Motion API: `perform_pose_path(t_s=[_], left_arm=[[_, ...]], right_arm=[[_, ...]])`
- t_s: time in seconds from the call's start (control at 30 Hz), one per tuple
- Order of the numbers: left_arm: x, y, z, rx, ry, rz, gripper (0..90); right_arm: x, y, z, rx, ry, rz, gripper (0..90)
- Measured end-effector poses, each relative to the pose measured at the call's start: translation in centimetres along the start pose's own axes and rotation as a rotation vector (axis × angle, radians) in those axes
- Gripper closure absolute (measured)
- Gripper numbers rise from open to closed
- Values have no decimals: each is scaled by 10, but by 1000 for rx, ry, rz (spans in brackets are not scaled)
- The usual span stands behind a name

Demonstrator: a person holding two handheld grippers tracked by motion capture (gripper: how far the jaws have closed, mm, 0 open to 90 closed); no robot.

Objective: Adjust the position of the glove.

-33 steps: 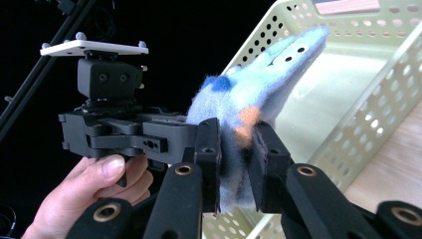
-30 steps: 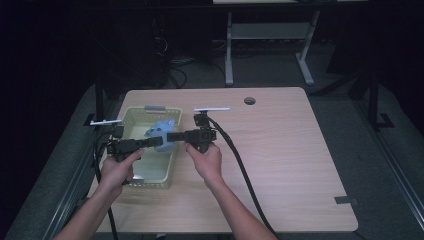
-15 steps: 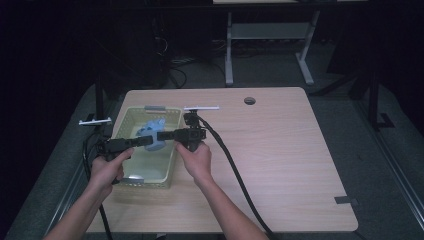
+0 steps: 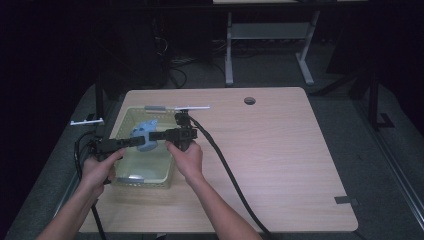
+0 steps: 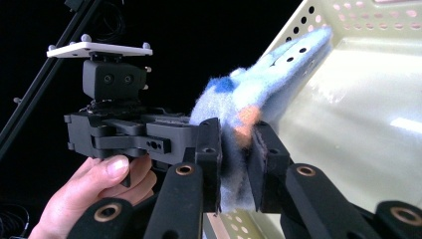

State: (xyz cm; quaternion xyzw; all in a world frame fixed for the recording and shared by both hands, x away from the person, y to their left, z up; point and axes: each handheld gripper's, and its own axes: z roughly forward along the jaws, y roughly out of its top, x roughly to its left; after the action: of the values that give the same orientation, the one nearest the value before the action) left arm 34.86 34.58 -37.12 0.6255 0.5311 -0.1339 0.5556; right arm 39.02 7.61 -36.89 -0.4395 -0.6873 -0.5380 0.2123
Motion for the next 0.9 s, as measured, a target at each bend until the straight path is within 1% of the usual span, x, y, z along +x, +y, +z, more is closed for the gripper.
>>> perform_pose_path(t_s=[0.13,0.17,0.37,0.6,0.63,0.67,0.7,0.8,0.9], left_arm=[[5,0,-2,10,2,-4,679],[6,-1,-2,5,-1,-12,677],[10,-2,-4,14,8,-14,677],[15,-5,-5,27,13,-23,676],[15,-6,-5,23,15,-31,676],[17,-6,-6,28,13,-30,677],[18,-6,-6,28,20,-36,677],[20,-6,-6,29,26,-38,677],[24,-6,-9,31,26,-44,676]], right_arm=[[-1,-1,5,1,0,6,765],[-2,-1,7,3,-1,8,765],[-3,-3,12,6,-2,13,766],[-4,-5,16,21,-10,4,766],[-4,-5,17,23,-12,5,767],[-4,-6,18,26,-12,9,766],[-6,-6,20,28,-13,11,768],[-6,-7,22,29,-15,17,769],[-9,-8,27,31,-10,21,770]])
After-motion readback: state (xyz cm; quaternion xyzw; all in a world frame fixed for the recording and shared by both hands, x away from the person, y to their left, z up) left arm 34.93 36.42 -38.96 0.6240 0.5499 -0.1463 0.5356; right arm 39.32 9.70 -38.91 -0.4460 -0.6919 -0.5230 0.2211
